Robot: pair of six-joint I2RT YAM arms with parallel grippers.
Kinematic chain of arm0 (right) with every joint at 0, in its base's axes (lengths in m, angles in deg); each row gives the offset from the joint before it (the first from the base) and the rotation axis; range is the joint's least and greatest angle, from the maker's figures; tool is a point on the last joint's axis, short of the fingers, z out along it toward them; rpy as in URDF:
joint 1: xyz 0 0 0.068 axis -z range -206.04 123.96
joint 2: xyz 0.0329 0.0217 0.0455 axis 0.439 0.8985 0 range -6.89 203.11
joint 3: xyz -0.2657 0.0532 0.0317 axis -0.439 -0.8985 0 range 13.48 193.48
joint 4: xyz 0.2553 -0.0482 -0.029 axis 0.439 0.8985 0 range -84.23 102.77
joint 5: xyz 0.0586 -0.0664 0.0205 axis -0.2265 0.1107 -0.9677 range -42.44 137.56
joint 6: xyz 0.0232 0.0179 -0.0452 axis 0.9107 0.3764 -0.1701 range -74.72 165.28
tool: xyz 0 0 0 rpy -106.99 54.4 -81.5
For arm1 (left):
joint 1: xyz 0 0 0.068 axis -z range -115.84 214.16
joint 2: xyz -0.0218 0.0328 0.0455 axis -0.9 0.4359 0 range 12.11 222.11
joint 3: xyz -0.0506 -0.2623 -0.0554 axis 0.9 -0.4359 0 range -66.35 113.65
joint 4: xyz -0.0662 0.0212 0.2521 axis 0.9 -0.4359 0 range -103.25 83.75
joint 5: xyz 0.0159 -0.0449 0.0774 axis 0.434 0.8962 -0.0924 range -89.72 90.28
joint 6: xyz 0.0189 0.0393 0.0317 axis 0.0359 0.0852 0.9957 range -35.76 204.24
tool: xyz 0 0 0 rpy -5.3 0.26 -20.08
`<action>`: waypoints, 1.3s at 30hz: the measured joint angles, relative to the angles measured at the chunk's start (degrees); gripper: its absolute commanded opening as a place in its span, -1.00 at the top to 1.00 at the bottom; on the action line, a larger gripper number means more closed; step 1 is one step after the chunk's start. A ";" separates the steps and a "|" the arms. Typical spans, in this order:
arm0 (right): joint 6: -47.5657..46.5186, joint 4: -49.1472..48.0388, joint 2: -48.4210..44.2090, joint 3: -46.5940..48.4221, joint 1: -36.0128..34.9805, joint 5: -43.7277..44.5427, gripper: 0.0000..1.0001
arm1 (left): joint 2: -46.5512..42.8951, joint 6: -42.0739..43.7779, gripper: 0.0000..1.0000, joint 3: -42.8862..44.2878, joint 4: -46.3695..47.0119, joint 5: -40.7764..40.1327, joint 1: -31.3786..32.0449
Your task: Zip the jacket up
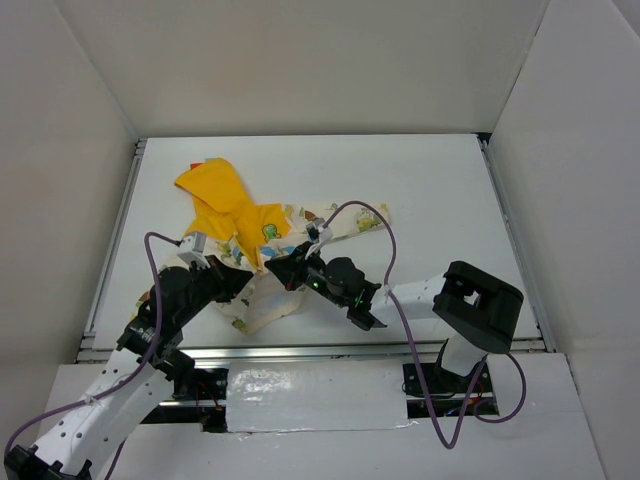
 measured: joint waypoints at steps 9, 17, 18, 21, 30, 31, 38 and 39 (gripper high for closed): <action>0.00 0.07 0.00 0.15 0.33 -0.94 1.00 | 0.02 -0.02 1.00 -0.17 0.02 0.72 0.00; 0.04 0.09 0.13 0.70 1.07 -2.43 1.00 | 0.04 -0.13 1.00 -0.17 0.28 1.09 -0.02; 0.28 0.07 0.17 0.74 1.29 -2.91 1.00 | 0.04 -0.15 1.00 -0.17 0.39 1.25 -0.02; 0.70 0.07 0.20 0.83 2.03 -4.24 1.00 | 0.20 -0.17 1.00 -0.17 0.68 1.53 -0.02; 1.03 1.62 0.81 3.26 4.50 -9.97 1.00 | 0.81 0.28 1.00 -0.85 2.58 2.19 -0.20; 1.03 1.75 0.81 3.39 4.79 -10.69 1.00 | 0.92 0.35 1.00 -0.96 2.69 2.40 -0.22; 1.22 4.02 0.94 4.55 7.10 -16.98 1.00 | 2.82 1.66 1.00 -1.38 4.11 4.42 -0.26; 1.20 4.63 1.05 5.05 7.26 -17.53 1.00 | 3.32 1.90 1.00 -1.68 4.68 4.96 -0.31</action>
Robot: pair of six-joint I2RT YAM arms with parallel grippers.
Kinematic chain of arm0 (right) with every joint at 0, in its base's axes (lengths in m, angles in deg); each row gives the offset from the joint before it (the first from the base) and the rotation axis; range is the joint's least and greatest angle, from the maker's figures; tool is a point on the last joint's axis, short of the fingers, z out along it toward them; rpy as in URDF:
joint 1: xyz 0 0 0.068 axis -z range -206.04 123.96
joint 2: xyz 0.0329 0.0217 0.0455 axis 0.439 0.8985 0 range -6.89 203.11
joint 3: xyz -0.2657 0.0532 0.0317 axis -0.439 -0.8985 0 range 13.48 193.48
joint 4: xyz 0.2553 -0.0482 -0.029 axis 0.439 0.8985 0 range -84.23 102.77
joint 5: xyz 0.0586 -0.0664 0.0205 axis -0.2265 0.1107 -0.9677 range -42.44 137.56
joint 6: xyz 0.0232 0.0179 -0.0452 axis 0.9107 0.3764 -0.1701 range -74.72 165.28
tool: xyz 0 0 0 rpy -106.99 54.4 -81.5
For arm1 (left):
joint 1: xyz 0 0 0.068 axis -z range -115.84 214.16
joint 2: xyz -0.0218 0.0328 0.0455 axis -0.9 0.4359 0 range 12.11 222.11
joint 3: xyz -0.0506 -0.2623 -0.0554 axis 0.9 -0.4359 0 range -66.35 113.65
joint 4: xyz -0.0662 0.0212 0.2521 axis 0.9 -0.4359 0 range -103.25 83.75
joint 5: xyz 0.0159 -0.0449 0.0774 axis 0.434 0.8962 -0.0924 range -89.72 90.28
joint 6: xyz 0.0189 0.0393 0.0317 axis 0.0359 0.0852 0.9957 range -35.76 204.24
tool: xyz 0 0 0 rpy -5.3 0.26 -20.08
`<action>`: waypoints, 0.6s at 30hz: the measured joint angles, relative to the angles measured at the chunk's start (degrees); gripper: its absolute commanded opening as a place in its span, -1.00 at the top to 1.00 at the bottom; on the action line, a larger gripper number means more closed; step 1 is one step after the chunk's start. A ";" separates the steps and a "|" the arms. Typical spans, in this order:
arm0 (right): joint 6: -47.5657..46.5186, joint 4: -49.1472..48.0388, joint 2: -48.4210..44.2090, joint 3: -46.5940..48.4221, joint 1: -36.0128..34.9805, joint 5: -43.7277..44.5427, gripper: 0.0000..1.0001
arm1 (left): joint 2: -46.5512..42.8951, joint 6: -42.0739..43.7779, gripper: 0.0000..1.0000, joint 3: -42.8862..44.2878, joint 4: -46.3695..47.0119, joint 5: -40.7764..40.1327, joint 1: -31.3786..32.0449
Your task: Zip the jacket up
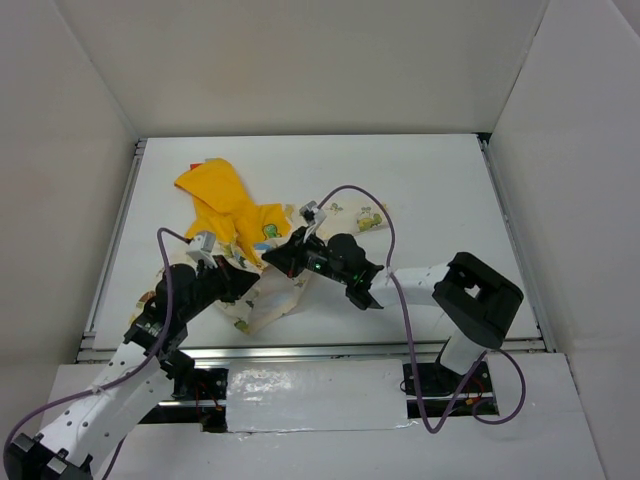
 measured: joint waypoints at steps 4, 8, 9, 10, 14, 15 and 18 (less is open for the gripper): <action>-0.42 2.38 0.94 1.77 0.28 -1.51 1.00 | 2.29 1.31 1.00 -0.83 2.14 2.67 -0.31; -1.05 5.07 1.16 2.40 0.63 -1.68 1.00 | 4.90 2.21 1.00 -0.96 4.00 5.44 -0.44; -1.31 5.92 1.18 2.64 0.68 -1.62 1.00 | 5.25 2.62 1.00 -0.96 4.39 5.77 -0.46; -1.51 6.86 1.20 2.99 0.70 -1.55 1.00 | 5.51 2.80 1.00 -0.96 4.52 5.92 -0.46; -1.75 9.97 1.29 4.42 0.68 -1.18 0.93 | 3.89 2.82 1.00 -0.96 4.46 5.88 -0.46; -1.68 10.34 1.29 4.57 0.66 -1.09 0.89 | 3.34 2.80 1.00 -0.96 4.46 5.84 -0.46; -0.98 10.51 1.29 4.44 0.59 -1.09 0.79 | 2.80 2.78 1.00 -0.96 4.44 5.86 -0.46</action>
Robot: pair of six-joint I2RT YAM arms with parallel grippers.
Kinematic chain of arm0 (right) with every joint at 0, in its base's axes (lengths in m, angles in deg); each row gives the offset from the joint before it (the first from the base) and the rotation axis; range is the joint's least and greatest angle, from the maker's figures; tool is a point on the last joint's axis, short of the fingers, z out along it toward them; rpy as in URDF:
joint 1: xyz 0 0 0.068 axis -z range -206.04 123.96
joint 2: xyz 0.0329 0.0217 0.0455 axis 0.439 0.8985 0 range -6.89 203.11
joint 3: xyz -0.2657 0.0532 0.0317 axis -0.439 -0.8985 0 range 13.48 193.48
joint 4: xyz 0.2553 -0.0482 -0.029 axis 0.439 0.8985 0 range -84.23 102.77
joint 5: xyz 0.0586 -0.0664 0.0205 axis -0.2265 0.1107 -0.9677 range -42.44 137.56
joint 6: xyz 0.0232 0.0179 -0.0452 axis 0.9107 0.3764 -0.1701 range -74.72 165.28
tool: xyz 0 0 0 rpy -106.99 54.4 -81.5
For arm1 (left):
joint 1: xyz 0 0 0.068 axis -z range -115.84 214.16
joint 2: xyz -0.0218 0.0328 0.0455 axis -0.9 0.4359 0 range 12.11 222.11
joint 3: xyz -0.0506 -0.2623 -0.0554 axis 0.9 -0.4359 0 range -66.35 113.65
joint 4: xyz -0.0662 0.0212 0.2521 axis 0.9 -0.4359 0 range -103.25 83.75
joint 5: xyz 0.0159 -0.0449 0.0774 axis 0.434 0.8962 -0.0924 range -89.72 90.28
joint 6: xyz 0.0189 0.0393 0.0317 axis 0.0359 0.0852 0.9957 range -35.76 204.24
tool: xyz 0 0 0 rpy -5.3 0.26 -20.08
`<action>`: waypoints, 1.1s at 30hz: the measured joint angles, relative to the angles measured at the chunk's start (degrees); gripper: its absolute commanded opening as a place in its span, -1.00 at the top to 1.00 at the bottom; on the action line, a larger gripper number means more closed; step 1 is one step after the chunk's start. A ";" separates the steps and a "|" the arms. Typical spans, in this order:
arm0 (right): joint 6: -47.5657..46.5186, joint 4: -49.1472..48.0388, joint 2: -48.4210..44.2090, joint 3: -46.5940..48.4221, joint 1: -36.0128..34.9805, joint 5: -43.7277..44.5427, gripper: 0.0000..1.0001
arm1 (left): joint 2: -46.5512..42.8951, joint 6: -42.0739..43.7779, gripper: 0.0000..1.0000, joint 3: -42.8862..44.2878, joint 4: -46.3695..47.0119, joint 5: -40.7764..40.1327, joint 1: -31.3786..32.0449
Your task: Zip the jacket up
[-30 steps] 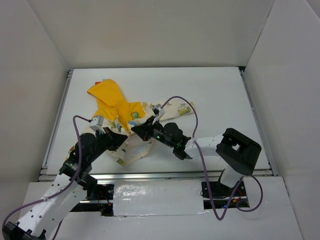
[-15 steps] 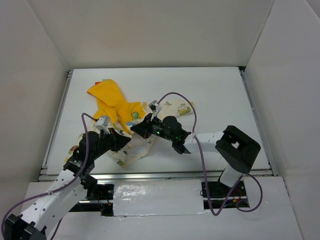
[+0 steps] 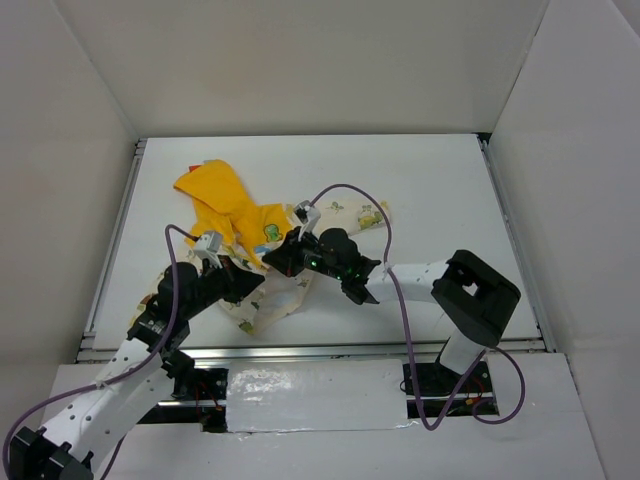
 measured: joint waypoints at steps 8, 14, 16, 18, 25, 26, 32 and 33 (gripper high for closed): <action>0.72 3.15 -0.04 -0.17 -0.04 0.50 0.21 | 2.93 -0.02 1.00 -0.26 0.22 1.36 0.13; 0.61 7.32 -0.68 1.36 -0.04 0.76 0.00 | 3.04 0.04 1.00 -0.42 0.15 2.14 0.28; 0.59 8.90 -1.49 2.03 0.31 0.57 -0.13 | 3.13 0.04 1.00 -0.59 0.42 2.25 0.28; 0.48 10.69 -2.62 2.71 0.48 0.11 -0.31 | 3.10 0.04 1.00 -1.01 0.76 2.27 0.28; -0.22 14.14 -9.31 1.95 1.77 0.26 -0.49 | 3.45 0.02 1.00 -1.27 1.14 2.82 0.28; -0.26 14.12 -10.62 1.25 2.01 0.39 -0.49 | 3.69 0.04 1.00 -1.27 1.16 3.06 0.31; 0.02 13.81 -16.22 -4.92 2.47 0.61 -0.49 | 3.93 0.07 1.00 -1.27 1.11 3.93 0.33; 0.44 13.81 -16.68 -6.16 2.47 0.31 -0.47 | 3.89 0.07 1.00 -1.27 1.14 4.02 0.33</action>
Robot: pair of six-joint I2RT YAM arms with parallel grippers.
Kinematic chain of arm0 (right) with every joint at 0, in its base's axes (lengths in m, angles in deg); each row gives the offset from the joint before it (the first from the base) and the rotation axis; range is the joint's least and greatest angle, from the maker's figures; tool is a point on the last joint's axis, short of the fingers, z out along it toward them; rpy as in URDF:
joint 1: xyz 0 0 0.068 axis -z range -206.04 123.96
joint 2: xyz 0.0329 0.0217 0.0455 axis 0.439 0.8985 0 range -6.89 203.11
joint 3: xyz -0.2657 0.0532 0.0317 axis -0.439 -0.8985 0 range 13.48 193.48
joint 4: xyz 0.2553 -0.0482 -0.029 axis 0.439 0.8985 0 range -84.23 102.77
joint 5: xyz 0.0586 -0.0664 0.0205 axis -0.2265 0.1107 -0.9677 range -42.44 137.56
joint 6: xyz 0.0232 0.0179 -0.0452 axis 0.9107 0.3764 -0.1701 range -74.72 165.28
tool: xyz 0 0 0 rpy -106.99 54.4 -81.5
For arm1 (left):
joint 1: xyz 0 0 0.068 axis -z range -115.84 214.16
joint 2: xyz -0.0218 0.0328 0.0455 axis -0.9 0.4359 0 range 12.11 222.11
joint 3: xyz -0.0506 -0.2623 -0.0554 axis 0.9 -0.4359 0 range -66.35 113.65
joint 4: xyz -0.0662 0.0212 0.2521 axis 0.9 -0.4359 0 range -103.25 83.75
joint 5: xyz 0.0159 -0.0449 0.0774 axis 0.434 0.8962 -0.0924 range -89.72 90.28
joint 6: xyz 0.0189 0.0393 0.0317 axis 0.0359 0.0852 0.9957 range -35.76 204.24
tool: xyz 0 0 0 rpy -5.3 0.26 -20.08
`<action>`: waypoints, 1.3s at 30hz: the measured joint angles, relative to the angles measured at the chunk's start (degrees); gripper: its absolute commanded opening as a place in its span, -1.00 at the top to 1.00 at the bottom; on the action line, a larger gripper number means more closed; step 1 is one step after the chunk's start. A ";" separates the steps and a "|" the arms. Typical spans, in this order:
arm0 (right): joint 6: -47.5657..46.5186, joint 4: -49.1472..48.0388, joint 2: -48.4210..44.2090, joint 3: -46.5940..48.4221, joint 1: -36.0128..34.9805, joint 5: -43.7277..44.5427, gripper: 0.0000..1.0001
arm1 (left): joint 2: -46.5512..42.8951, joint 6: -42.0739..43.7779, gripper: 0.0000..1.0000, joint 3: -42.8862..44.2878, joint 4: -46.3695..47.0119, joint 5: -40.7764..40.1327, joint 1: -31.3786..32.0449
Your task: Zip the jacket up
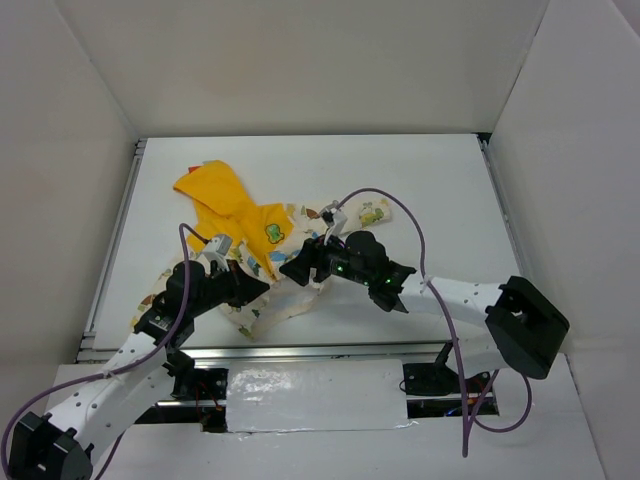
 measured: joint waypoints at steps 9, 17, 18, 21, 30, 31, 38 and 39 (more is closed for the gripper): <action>5.84 -6.73 2.84 -8.52 -2.54 -5.81 -0.37 | 0.35 0.02 1.00 0.00 0.07 0.79 0.00; 8.11 -13.11 9.22 -8.74 -3.54 -6.05 -0.36 | 0.81 0.04 1.00 0.00 0.09 1.27 0.00; 8.26 -13.90 9.73 -8.72 -3.54 -5.75 -0.35 | 0.81 0.04 1.00 0.00 0.09 1.36 0.00; 8.70 -15.82 11.28 -8.70 -3.54 -5.35 -0.35 | 0.85 0.04 1.00 0.00 0.17 1.49 0.00; 10.51 -21.55 14.53 -8.50 -3.54 -5.29 -0.17 | 1.55 0.04 1.00 0.00 1.38 1.81 0.00; 10.78 -22.23 14.69 -8.50 -3.54 -5.18 -0.10 | 1.55 0.04 1.00 0.00 1.53 1.88 0.00; 11.78 -25.03 15.23 -8.50 -3.54 -4.50 0.23 | 1.44 0.09 1.00 0.00 2.36 1.62 -0.02; 12.07 -25.29 15.23 -8.50 -3.56 -4.33 0.34 | 1.44 0.07 1.00 0.00 2.38 1.70 0.00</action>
